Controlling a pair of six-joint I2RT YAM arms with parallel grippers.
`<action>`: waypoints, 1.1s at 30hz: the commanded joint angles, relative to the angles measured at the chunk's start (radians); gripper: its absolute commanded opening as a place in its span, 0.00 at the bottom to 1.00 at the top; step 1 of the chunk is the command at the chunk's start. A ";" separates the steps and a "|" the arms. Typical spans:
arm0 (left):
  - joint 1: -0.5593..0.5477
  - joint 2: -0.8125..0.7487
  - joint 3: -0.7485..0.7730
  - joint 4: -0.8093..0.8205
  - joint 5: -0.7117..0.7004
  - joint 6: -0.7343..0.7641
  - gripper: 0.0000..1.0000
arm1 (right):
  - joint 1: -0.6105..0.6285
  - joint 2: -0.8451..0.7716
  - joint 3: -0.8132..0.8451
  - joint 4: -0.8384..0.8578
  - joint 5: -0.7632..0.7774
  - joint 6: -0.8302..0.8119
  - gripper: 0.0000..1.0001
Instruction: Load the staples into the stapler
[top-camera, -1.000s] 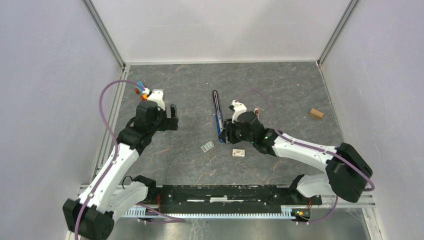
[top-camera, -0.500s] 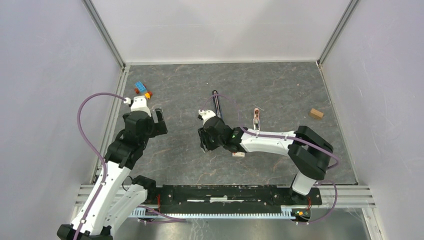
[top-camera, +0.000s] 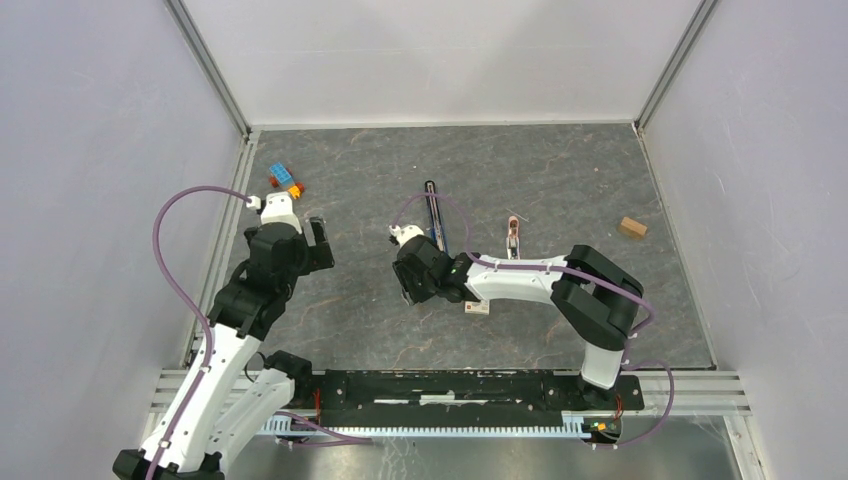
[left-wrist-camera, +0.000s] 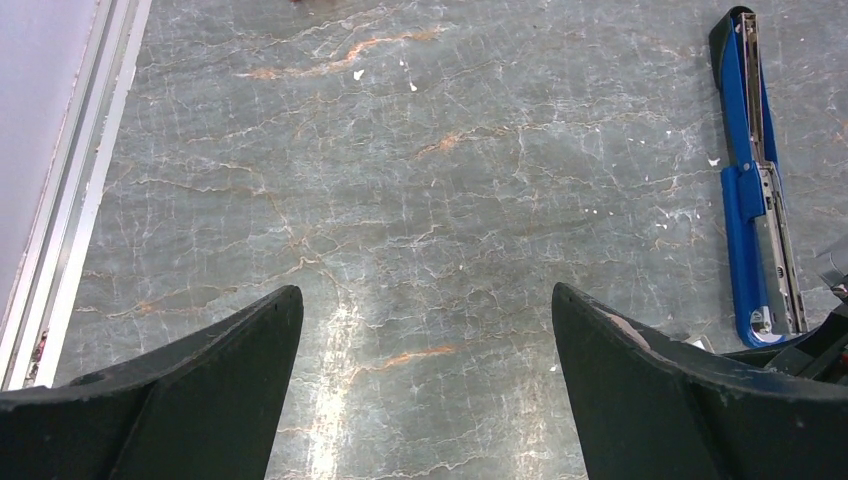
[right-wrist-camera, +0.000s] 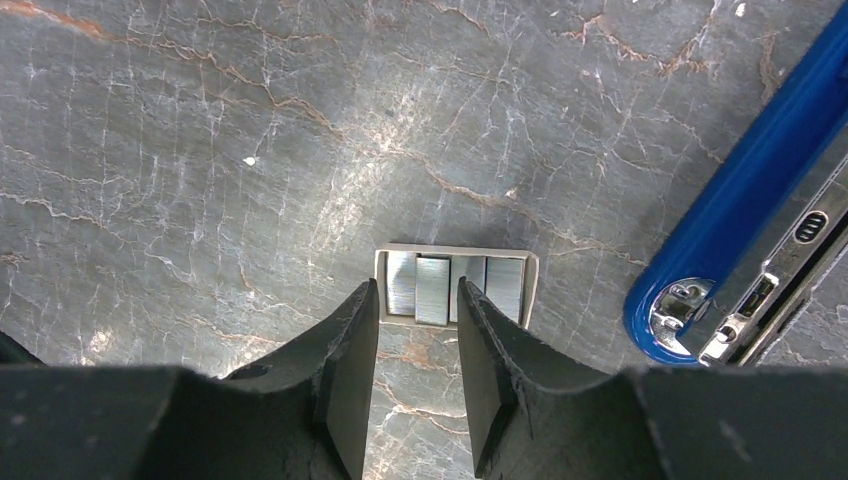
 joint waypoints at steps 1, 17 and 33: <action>-0.004 0.000 0.025 0.013 -0.027 0.004 1.00 | 0.004 0.008 0.039 0.001 0.016 -0.010 0.40; -0.015 -0.005 0.026 0.009 -0.030 0.001 1.00 | 0.007 0.019 0.015 0.021 -0.020 0.013 0.40; -0.017 -0.007 0.024 0.004 -0.033 0.001 1.00 | 0.006 0.009 -0.005 0.094 -0.116 0.053 0.40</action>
